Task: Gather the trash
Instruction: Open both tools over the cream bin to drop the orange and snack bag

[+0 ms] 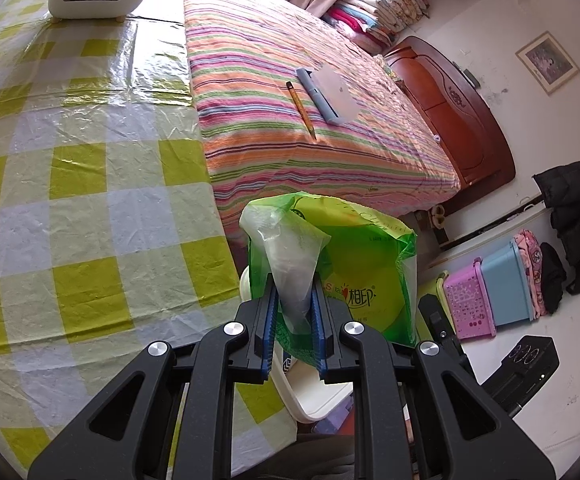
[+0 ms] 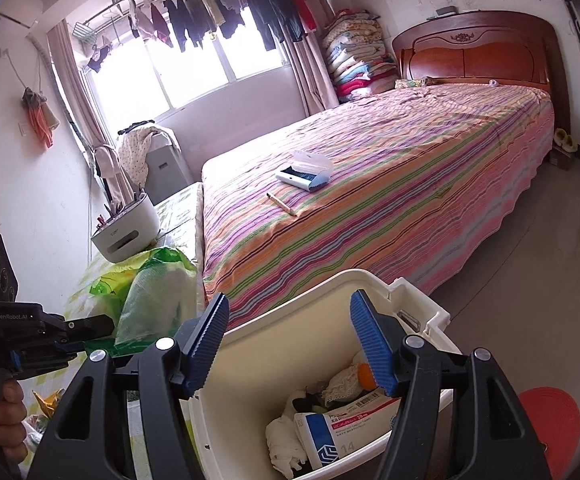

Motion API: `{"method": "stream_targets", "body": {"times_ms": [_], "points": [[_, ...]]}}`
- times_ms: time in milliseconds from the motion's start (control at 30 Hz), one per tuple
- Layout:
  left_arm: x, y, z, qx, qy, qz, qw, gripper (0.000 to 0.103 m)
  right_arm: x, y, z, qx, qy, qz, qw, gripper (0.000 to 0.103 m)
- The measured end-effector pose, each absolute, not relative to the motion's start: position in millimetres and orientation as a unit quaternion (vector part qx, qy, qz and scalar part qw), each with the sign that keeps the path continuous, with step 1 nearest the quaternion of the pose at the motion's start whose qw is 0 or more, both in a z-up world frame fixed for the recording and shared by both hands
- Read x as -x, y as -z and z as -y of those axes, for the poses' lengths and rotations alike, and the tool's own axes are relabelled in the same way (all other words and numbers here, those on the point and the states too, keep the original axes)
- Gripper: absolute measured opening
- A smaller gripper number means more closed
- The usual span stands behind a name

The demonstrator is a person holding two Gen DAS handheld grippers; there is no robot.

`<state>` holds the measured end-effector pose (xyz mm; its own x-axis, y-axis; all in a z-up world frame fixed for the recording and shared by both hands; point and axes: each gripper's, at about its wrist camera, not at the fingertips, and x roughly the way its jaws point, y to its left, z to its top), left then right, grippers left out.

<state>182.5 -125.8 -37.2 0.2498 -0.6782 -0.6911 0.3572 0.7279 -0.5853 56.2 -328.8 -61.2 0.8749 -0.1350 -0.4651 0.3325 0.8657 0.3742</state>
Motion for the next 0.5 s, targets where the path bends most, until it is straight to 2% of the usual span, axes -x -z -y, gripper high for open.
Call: {"method": "stream_targets", "body": {"times_ms": [300, 400, 500], "points": [[-162, 47, 171, 0.099, 0.367, -0.510, 0.771, 0.017, -31, 51, 343, -0.257, 0.155, -0.137, 0.944, 0.061], [-155, 48, 178, 0.083, 0.372, -0.503, 0.776, 0.022, -29, 49, 346, -0.263, 0.157, -0.130, 0.943, 0.061], [-151, 47, 177, 0.091, 0.373, -0.489, 0.783, 0.040, -29, 47, 347, -0.262, 0.155, -0.132, 0.943, 0.061]]}}
